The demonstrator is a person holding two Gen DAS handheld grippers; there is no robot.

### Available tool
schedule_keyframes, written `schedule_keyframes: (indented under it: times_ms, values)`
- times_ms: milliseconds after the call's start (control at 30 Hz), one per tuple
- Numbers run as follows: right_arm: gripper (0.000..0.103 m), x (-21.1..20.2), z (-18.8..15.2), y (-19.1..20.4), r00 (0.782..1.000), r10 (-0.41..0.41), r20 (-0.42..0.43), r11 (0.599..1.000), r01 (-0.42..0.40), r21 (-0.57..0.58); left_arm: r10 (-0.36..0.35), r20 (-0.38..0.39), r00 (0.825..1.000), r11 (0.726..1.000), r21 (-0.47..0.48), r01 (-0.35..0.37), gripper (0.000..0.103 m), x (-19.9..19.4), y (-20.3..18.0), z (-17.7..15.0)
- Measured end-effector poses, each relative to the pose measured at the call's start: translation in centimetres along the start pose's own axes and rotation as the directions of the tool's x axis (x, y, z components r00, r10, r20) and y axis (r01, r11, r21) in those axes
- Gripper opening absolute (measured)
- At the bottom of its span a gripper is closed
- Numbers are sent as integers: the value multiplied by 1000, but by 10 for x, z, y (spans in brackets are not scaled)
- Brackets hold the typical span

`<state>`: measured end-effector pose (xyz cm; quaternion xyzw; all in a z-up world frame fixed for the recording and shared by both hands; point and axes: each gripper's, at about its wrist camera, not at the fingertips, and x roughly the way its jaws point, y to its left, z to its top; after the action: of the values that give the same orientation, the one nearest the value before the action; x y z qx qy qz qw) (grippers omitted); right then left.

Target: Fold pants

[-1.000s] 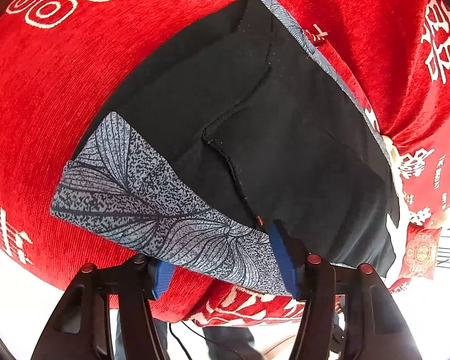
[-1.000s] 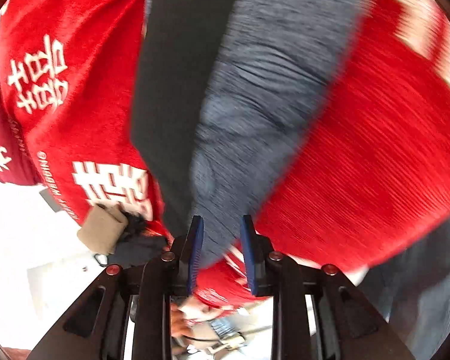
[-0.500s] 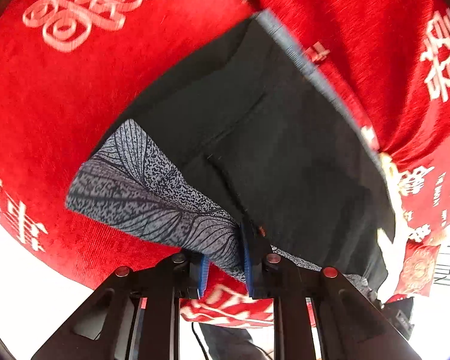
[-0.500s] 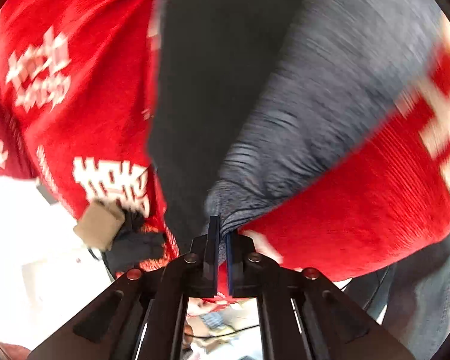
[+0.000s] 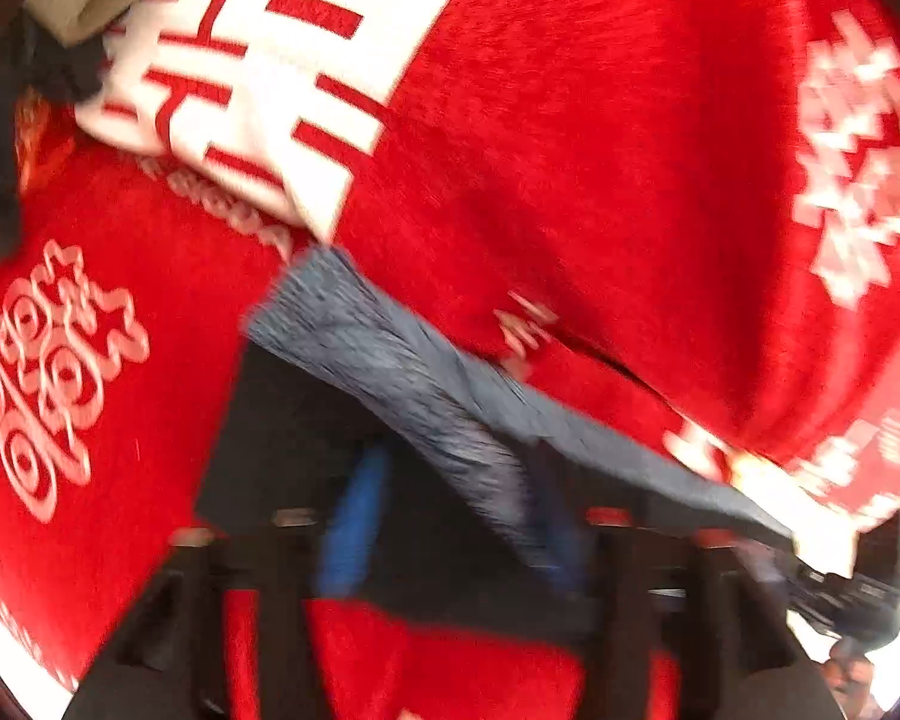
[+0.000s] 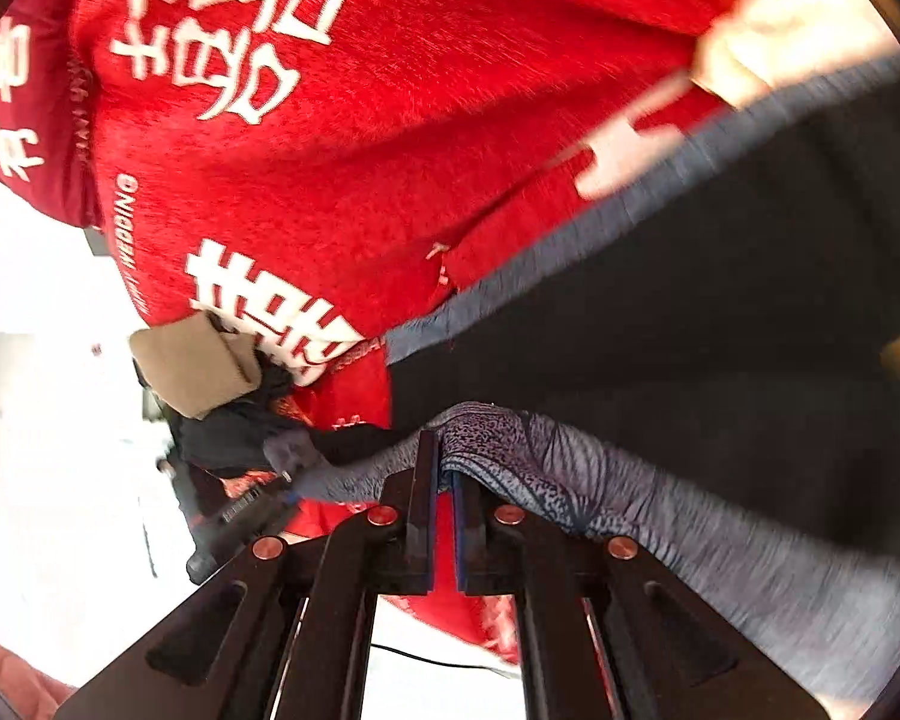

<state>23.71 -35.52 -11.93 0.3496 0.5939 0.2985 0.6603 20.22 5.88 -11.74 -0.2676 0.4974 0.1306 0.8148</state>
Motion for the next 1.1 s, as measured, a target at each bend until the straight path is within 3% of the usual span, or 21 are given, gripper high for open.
schedule_keyframes:
  times_ms: [33, 133, 233, 333, 433, 467, 500, 533, 600, 667, 733, 767, 833, 900, 967, 1100]
  values:
    - [4, 9, 18, -2, 1000, -28, -13, 1000, 27, -14, 45, 17, 999, 999, 6, -45, 79, 19, -2, 8]
    - [6, 47, 70, -28, 991, -119, -66, 992, 117, -41, 130, -25, 991, 992, -1, -130, 79, 74, 0, 18]
    - [6, 84, 100, -50, 969, -223, -107, 973, 214, -92, 230, -80, 970, 973, 3, -230, 80, 119, 4, 19]
    - [7, 114, 117, -64, 945, -301, -129, 950, 286, -128, 254, -65, 965, 967, 24, -253, 80, 107, -3, 25]
    - [8, 112, 121, -59, 939, -315, -136, 947, 302, -106, 246, -4, 969, 969, 9, -246, 80, 68, -3, 30]
    - [17, 105, 116, -52, 939, -320, -129, 944, 304, -130, 258, 15, 966, 965, 34, -259, 80, 57, -5, 29]
    - [37, 98, 114, -41, 937, -332, -110, 934, 311, -175, 266, 17, 964, 961, 71, -266, 80, 51, -7, 27]
    - [44, 88, 108, -26, 934, -348, -82, 916, 321, -241, 273, 1, 962, 956, 112, -272, 80, 52, -11, 23]
    - [46, 76, 97, -10, 944, -322, -69, 909, 288, -303, 296, -44, 954, 944, 166, -285, 80, 70, -18, 13]
    - [46, 82, 86, -4, 950, -286, -121, 920, 238, -311, 337, -86, 938, 930, 190, -316, 80, 99, -20, 0]
    - [46, 103, 83, -12, 934, -321, -159, 912, 259, -319, 394, -101, 913, 906, 206, -368, 81, 124, -22, -12]
    - [46, 115, 85, -19, 921, -354, -162, 901, 289, -324, 422, -64, 904, 890, 222, -399, 83, 125, -24, -17]
    - [39, 132, 95, -33, 893, -423, -154, 878, 361, -314, 444, -62, 894, 873, 255, -416, 83, 124, -30, -19]
    - [39, 125, 108, -36, 931, -348, -107, 917, 315, -245, 426, -100, 899, 885, 255, -391, 83, 113, -32, -18]
    - [39, 99, 118, -30, 935, -355, -7, 911, 345, -225, 423, -100, 900, 879, 287, -381, 83, 93, -40, -22]
    - [49, 38, 116, -30, 961, -273, 45, 947, 277, -163, 413, -74, 907, 842, 412, -350, 83, 52, -73, -40]
